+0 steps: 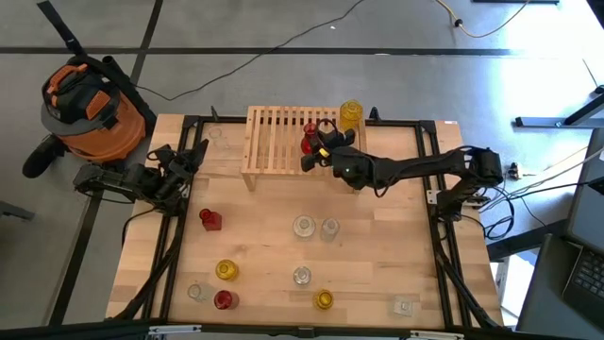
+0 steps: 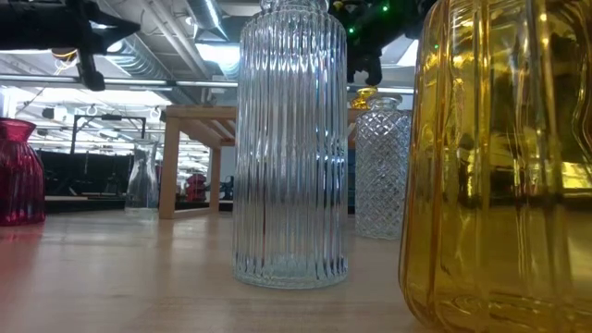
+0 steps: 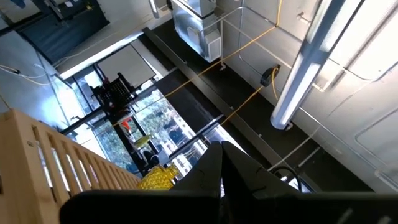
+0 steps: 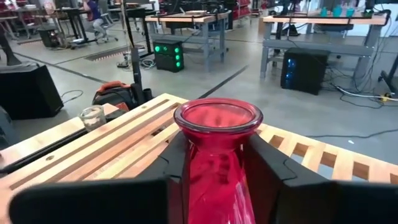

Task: Sort vases onto shelf
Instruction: Put the red vase on the shelf, then put the red vase on the shelf align with the other red vase

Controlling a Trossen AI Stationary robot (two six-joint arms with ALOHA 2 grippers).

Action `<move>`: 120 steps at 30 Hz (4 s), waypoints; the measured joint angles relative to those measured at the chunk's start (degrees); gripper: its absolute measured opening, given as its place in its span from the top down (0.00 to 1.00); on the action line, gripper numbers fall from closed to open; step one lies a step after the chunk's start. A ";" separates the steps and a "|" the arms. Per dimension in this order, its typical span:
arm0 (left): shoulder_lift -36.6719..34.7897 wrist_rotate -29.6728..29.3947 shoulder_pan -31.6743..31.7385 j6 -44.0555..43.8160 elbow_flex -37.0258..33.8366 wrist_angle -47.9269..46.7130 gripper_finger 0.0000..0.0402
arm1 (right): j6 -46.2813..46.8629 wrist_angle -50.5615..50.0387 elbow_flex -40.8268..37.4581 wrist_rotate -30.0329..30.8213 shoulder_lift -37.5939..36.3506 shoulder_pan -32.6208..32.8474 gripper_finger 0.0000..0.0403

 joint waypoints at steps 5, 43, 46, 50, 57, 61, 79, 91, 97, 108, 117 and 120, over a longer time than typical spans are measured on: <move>0.00 1.33 0.01 -0.01 0.00 -0.01 1.00 | -0.10 -0.42 0.00 2.43 0.00 0.03 0.68; 0.00 4.13 0.02 -1.33 0.00 -0.07 1.00 | 14.29 -8.56 -0.06 -5.73 1.10 2.29 0.99; 0.00 4.23 0.02 -1.58 0.00 -0.06 1.00 | 15.27 -8.90 -0.04 -5.16 1.89 1.70 0.99; 0.00 4.36 0.02 -1.62 0.00 -0.04 1.00 | 15.08 -8.92 -0.04 -3.32 1.90 0.65 0.99; 0.00 4.36 0.02 -1.68 0.00 -0.05 1.00 | 15.04 -9.26 -0.04 -3.18 1.90 -2.31 1.00; 0.00 4.36 0.02 -1.68 0.00 -0.07 1.00 | 14.85 -9.26 -0.04 -4.02 1.90 -4.04 1.00; 0.00 4.34 0.01 -1.59 0.00 -0.24 1.00 | 13.38 -9.24 -0.04 -4.50 1.90 -6.61 1.00; 0.00 4.34 0.02 -1.59 0.00 -0.22 1.00 | 13.42 -9.22 -0.04 -2.06 1.90 -7.32 1.00; 0.00 4.34 0.01 -1.57 0.00 -0.22 1.00 | 13.45 -9.18 -0.04 -0.58 1.90 -7.30 1.00; 0.00 5.36 0.02 -4.11 0.00 -0.15 1.00 | 4.73 -9.75 -0.07 -3.75 -10.98 1.06 1.00; 0.00 7.14 0.00 -4.52 0.00 -5.51 1.00 | 9.24 -32.84 0.00 -34.62 -25.11 8.07 1.00; -0.01 9.71 0.00 -5.99 0.00 -7.91 1.00 | 12.39 -38.09 -0.04 -39.66 -24.56 11.83 0.98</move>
